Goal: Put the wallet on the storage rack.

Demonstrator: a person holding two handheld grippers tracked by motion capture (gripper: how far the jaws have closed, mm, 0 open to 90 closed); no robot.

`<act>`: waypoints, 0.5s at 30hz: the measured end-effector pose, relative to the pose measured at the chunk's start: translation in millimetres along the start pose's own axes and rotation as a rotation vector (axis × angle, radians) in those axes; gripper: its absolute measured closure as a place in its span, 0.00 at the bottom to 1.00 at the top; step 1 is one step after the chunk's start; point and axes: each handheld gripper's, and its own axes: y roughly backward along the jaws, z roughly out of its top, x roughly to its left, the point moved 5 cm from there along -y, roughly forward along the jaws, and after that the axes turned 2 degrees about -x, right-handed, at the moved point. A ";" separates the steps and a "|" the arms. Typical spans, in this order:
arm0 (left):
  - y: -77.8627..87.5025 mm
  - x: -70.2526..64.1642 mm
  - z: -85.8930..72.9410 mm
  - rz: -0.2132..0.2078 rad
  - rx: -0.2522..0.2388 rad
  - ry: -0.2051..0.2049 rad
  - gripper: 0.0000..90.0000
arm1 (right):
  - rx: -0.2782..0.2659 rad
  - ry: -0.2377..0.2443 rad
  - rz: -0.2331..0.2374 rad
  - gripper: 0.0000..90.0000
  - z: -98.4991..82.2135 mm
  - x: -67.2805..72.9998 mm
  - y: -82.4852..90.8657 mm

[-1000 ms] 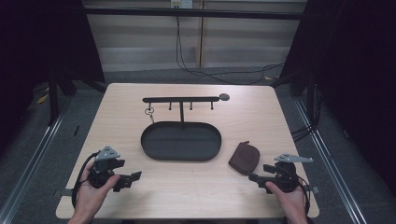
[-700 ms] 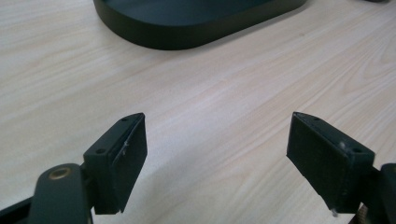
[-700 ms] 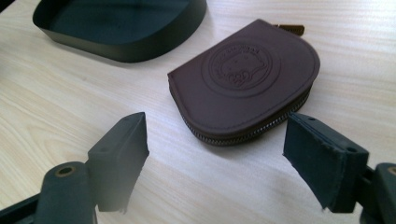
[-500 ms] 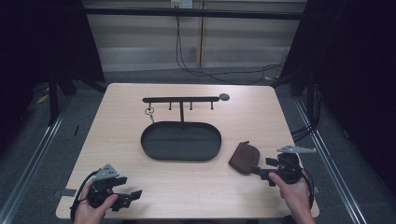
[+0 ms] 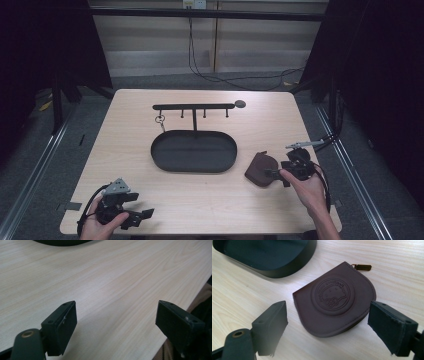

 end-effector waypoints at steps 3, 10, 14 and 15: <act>-0.1 0.0 2.0 0.008 -0.004 -0.015 0.19 | 0.062 0.018 -0.035 0.17 4.4 -6.0 -10.2; -1.6 3.3 2.7 0.009 0.001 0.004 0.21 | 0.169 0.004 -0.042 0.19 17.5 -16.5 -24.5; 0.5 3.0 2.3 0.012 -0.001 0.000 0.22 | 0.196 0.025 -0.070 0.18 25.6 -19.9 -29.3; 0.8 3.3 2.9 0.012 -0.006 0.002 0.22 | 0.225 0.026 -0.089 0.17 27.4 -23.9 -34.0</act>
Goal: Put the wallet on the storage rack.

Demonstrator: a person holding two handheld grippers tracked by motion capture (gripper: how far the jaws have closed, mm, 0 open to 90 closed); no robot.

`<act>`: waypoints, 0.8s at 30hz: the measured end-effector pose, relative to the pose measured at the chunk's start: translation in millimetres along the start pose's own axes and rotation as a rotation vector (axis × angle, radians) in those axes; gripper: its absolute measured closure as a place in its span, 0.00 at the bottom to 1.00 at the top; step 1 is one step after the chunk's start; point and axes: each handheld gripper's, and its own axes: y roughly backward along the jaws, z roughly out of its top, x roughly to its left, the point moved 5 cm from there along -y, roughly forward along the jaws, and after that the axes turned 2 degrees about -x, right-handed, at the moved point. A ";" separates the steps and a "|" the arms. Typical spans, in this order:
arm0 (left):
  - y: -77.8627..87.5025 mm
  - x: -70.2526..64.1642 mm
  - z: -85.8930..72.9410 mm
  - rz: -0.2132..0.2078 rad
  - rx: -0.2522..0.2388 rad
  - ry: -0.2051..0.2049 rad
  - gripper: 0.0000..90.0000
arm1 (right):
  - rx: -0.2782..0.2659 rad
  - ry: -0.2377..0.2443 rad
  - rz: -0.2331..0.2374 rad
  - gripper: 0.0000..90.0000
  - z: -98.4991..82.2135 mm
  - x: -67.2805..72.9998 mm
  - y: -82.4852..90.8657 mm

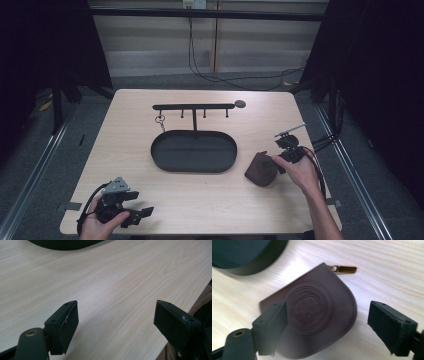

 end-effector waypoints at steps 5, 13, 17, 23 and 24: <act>-0.2 -0.1 -0.3 -0.006 0.008 -0.002 0.22 | 0.057 -0.011 0.010 0.20 -0.4 -7.5 -13.2; -1.2 0.0 -1.5 0.003 0.016 -0.004 0.23 | 0.072 -0.013 0.022 0.20 -0.6 -7.6 -13.7; -2.2 0.3 -1.4 0.005 0.024 -0.001 0.23 | 0.075 -0.016 0.035 0.18 -1.6 -6.3 -12.9; -2.0 -0.3 -1.5 0.000 0.022 -0.001 0.23 | 0.113 -0.014 0.059 0.15 0.6 0.7 -22.7; -2.1 -0.4 -1.7 -0.007 0.025 -0.001 0.23 | 0.122 -0.013 0.072 0.14 0.3 0.3 -24.5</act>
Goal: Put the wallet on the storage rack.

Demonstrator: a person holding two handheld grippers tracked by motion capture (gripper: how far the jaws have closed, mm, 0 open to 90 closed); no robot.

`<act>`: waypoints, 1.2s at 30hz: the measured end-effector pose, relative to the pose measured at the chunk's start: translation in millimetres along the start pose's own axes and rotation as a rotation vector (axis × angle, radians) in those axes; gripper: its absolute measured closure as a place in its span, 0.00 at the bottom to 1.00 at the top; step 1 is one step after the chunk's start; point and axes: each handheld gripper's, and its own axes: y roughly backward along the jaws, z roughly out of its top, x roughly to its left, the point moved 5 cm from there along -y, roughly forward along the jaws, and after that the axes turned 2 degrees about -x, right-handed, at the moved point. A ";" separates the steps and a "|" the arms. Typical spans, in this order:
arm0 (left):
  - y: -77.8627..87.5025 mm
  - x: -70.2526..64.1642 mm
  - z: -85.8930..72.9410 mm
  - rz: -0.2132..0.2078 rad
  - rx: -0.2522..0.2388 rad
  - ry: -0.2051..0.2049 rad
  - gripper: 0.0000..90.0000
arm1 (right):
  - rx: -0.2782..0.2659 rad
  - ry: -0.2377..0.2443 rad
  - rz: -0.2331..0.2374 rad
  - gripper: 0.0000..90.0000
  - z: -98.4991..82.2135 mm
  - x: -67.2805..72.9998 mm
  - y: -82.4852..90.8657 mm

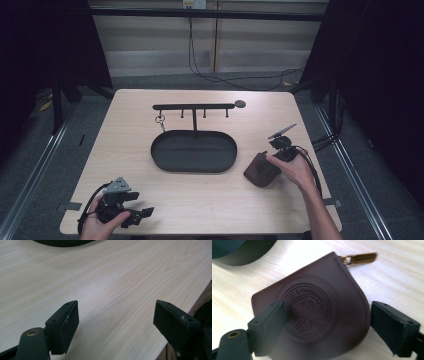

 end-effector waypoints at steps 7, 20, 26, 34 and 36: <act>-1.5 -3.3 1.7 0.002 -0.002 -0.018 0.23 | 0.042 -0.053 0.021 0.19 0.5 -2.0 -4.1; -0.2 -0.8 1.5 -0.001 -0.018 0.005 0.24 | 0.099 -0.061 -0.003 0.29 6.3 1.3 1.5; -0.5 1.0 0.8 0.027 -0.003 -0.008 0.24 | 0.087 -0.083 0.005 0.38 4.6 -3.8 6.6; -1.0 0.8 1.9 0.018 -0.007 -0.008 0.24 | 0.037 -0.112 0.029 0.68 4.0 -7.3 24.3; -0.6 0.2 1.6 0.016 -0.006 -0.011 0.24 | 0.042 -0.098 0.007 0.69 6.1 -4.2 26.3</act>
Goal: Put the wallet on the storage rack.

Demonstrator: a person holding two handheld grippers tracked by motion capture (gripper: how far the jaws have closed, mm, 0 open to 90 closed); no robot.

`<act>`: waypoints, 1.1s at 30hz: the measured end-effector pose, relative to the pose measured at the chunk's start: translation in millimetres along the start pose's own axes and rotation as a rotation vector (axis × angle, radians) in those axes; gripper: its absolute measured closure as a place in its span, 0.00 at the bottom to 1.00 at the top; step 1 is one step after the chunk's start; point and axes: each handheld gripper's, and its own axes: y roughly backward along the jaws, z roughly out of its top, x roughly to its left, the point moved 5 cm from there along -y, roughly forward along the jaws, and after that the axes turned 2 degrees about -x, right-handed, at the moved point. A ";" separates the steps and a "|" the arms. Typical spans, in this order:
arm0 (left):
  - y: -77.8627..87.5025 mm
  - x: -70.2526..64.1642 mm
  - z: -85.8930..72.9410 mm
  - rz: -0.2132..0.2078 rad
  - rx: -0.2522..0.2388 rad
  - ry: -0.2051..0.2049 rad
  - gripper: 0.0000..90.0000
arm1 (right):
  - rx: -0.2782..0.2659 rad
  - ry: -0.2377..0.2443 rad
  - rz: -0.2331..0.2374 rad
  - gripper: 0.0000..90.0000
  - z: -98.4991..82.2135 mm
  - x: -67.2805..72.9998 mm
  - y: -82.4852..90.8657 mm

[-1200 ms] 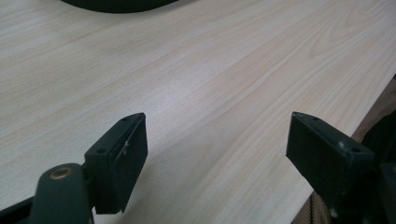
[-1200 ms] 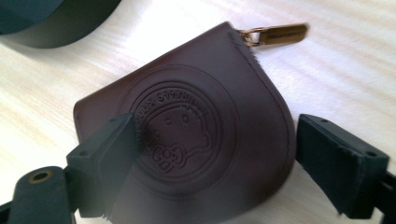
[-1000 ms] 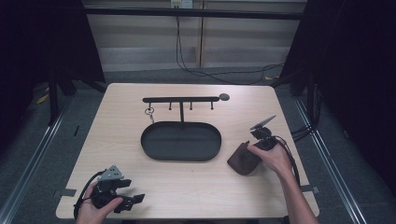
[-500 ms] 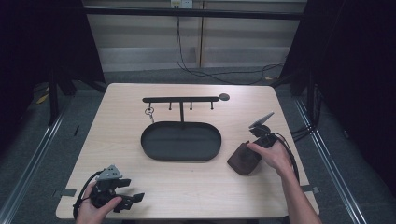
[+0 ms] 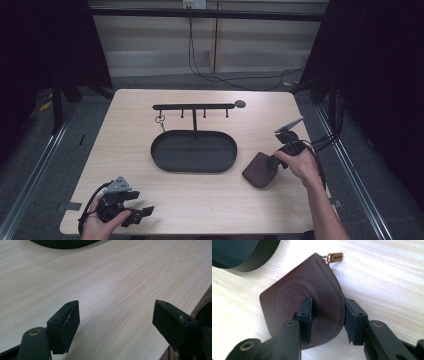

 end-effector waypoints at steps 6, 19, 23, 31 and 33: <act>0.2 0.3 0.0 -0.009 -0.004 0.005 0.24 | 0.002 0.020 -0.028 0.72 5.2 7.1 6.3; 1.9 0.6 0.6 -0.007 -0.007 0.000 0.24 | -0.018 0.055 -0.069 0.83 13.9 19.2 27.2; 2.5 0.7 0.4 -0.010 -0.006 0.000 0.24 | -0.010 0.080 -0.063 0.87 16.7 25.0 30.8; 2.1 0.6 0.1 -0.014 -0.002 0.000 0.24 | 0.022 0.094 -0.076 0.89 21.3 31.9 32.3; 2.1 0.7 0.2 -0.012 -0.001 0.000 0.24 | 0.029 0.096 -0.088 0.89 22.0 33.5 34.3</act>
